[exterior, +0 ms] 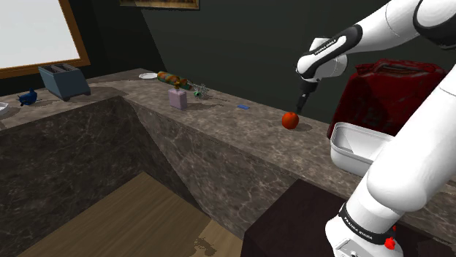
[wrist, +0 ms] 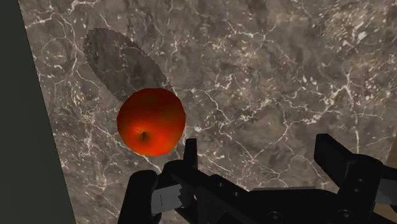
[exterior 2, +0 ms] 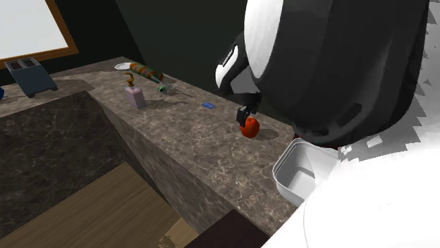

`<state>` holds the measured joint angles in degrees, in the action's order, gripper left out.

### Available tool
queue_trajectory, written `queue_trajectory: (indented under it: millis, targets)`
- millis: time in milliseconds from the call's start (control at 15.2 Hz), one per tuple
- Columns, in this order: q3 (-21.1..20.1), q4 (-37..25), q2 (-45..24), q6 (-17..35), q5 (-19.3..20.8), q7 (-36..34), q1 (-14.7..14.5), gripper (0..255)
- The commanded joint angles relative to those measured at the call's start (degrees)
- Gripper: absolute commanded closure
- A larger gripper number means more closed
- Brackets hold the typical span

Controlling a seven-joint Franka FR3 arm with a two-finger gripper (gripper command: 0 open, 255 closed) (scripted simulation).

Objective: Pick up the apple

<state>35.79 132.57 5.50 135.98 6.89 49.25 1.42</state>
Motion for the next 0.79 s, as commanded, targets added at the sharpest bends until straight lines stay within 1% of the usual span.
queue_trajectory:
  millis: [0, 198, 330, 462, 594, 726]
  targets:
    - [1.51, -2.73, -4.91, 2.46, -4.59, 5.09, -0.16, 0]
    - [1.94, -7.87, -12.56, 4.54, -12.82, 13.24, 1.32, 0]
    - [1.0, -11.79, -17.5, 5.19, -18.1, 18.28, 3.48, 0]
    - [-0.63, -16.06, -22.17, 5.38, -22.61, 22.59, 6.3, 0]
    - [-2.39, -20.68, -26.63, 5.23, -26.36, 26.19, 9.26, 0]
    - [-2.93, -20.66, -27.21, 5.82, -26.82, 26.55, 9.76, 0]
